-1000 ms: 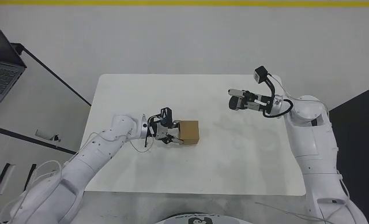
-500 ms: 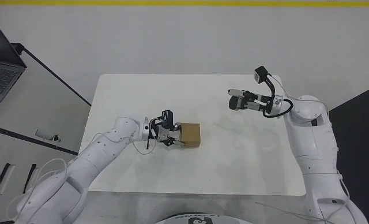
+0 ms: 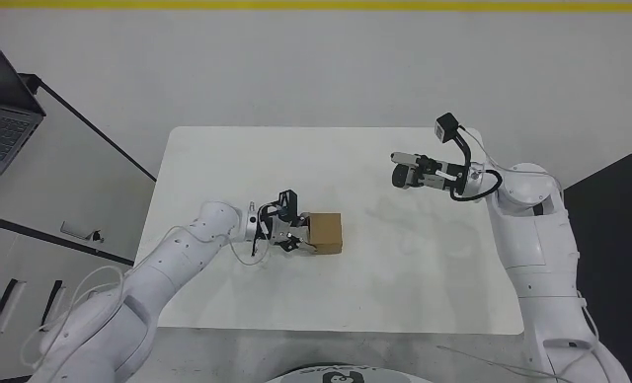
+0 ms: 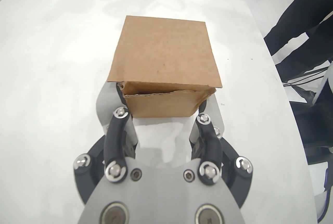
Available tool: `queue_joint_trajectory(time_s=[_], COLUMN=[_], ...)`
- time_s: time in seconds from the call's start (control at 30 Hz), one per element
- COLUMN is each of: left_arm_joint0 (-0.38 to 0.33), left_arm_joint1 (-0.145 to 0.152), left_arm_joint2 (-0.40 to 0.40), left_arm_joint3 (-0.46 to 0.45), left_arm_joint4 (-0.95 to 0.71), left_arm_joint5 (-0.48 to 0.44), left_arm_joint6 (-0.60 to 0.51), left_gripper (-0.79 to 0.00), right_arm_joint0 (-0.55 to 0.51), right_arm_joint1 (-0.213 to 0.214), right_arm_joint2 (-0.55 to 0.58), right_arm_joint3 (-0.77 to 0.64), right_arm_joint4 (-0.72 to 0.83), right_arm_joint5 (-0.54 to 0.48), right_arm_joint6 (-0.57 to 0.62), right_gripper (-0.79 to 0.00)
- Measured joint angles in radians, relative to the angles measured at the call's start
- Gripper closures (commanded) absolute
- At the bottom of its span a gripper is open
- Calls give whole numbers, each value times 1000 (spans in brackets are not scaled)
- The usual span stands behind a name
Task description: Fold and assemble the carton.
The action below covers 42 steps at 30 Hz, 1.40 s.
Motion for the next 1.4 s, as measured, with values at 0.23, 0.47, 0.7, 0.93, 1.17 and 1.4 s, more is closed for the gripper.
queue_joint_trajectory(time_s=[0.23,0.47,0.7,0.93,1.17,1.4], left_arm_joint0=[-11,-16,-2,58,130,187], left_arm_joint1=[-6,14,84,188,291,377], left_arm_joint2=[7,-17,-95,-194,-282,-366], left_arm_joint3=[29,26,-43,-208,-359,-442], left_arm_joint4=[13,32,57,24,-31,-87], left_arm_joint5=[-8,-8,-26,-25,-25,-25], left_arm_joint6=[39,90,159,158,158,137], left_gripper=[-785,-785,-785,-785,-785,-785], right_arm_joint0=[0,0,0,0,0,0], right_arm_joint1=[0,0,0,0,0,0], right_arm_joint2=[0,0,0,0,0,0], right_arm_joint3=[0,0,0,0,0,0], right_arm_joint4=[0,0,0,0,0,0], right_arm_joint5=[0,0,0,0,0,0], right_arm_joint6=[0,0,0,0,0,0], right_gripper=[-785,-785,-785,-785,-785,-785])
